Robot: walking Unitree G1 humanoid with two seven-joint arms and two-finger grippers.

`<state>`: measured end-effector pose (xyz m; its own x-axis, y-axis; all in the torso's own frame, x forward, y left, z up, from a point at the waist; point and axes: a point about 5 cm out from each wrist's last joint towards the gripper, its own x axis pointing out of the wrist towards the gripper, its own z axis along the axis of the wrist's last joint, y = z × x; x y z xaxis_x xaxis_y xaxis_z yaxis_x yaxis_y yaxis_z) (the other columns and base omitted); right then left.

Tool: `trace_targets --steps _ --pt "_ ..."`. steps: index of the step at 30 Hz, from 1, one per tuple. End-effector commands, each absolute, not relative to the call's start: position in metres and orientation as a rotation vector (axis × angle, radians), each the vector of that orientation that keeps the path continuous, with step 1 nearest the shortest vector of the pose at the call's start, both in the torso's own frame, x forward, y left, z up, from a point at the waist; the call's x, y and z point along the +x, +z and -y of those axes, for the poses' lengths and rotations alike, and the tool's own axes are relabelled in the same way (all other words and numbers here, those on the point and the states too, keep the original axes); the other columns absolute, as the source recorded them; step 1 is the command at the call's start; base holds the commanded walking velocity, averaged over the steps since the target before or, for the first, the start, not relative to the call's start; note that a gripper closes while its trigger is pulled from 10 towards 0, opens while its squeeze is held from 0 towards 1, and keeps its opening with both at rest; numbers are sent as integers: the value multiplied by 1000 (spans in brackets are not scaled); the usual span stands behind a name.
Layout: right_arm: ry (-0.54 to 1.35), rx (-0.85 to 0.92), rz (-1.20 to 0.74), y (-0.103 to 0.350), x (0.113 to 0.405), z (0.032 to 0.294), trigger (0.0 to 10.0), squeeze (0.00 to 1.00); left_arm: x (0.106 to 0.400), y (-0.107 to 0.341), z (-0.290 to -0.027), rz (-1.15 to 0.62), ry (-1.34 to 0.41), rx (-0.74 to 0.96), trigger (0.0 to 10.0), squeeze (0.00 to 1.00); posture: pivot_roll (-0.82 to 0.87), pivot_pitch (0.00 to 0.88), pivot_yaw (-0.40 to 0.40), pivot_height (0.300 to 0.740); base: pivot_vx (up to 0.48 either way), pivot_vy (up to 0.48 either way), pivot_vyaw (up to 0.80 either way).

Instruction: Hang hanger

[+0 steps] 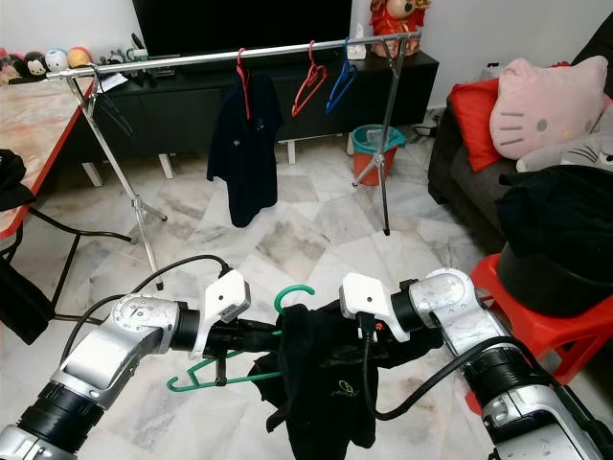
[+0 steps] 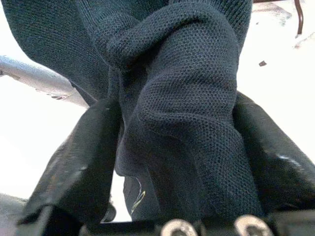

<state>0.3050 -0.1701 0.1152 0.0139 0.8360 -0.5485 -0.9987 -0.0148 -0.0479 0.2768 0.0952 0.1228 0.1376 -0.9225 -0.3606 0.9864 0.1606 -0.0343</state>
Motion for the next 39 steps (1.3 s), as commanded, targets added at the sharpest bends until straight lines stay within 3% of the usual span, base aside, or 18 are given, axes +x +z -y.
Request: trace_targets --steps 1,39 --pt "1536 -502 -411 115 306 167 0 0 281 135 -91 -268 -1408 255 10000 0 125 0 6 740 0 0 0" --pt "1540 -470 -427 107 303 161 0 0 286 140 -85 -241 -1418 258 10000 0 97 0 18 740 0 0 0"
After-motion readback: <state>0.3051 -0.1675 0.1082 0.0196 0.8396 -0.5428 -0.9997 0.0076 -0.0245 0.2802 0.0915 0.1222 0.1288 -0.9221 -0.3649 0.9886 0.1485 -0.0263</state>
